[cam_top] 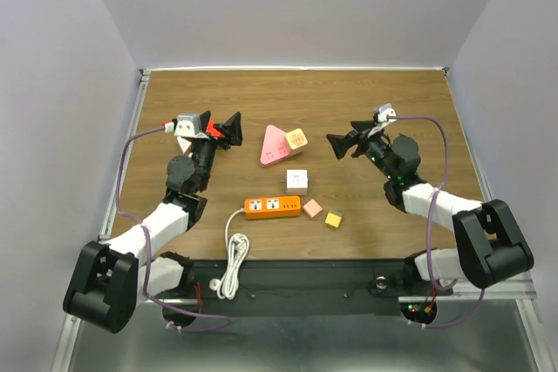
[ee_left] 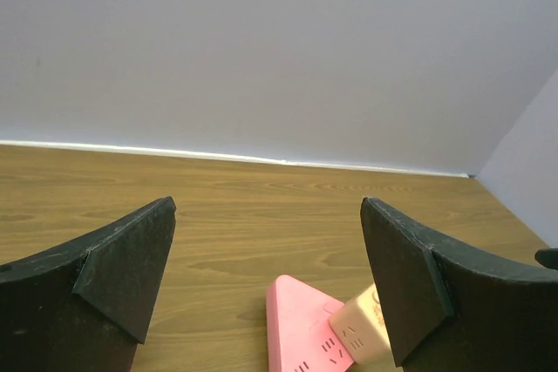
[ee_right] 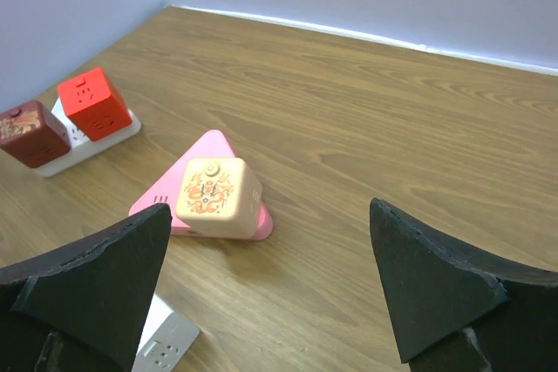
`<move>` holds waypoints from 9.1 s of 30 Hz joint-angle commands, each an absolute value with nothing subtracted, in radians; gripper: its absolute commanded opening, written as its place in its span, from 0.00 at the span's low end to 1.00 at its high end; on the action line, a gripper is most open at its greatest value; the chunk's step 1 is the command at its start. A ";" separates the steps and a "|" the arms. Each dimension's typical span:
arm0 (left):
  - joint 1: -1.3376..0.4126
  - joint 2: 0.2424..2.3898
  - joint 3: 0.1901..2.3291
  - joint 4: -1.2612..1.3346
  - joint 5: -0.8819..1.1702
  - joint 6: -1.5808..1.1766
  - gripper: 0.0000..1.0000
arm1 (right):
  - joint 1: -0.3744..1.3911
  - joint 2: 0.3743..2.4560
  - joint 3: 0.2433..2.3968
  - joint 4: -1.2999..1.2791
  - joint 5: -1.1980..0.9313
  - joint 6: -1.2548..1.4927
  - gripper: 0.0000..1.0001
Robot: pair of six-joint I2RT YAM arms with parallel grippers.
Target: Insert the plug
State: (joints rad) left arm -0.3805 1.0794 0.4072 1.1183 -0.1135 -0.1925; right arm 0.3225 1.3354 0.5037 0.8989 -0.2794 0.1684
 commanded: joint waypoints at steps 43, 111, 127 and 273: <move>-0.408 1.258 0.511 1.114 -0.005 -0.144 0.97 | 0.768 1.565 0.460 0.930 0.104 0.291 1.00; -0.554 1.334 0.322 1.393 0.667 -0.531 0.93 | 0.943 1.238 0.305 1.129 -0.160 -0.479 0.00; -0.583 1.532 0.339 1.722 0.844 -0.715 0.89 | 0.943 1.247 0.321 1.132 -0.135 -0.515 0.00; -0.276 1.353 0.657 0.994 0.028 -0.149 0.95 | 0.653 1.740 1.091 0.457 -0.158 0.011 0.00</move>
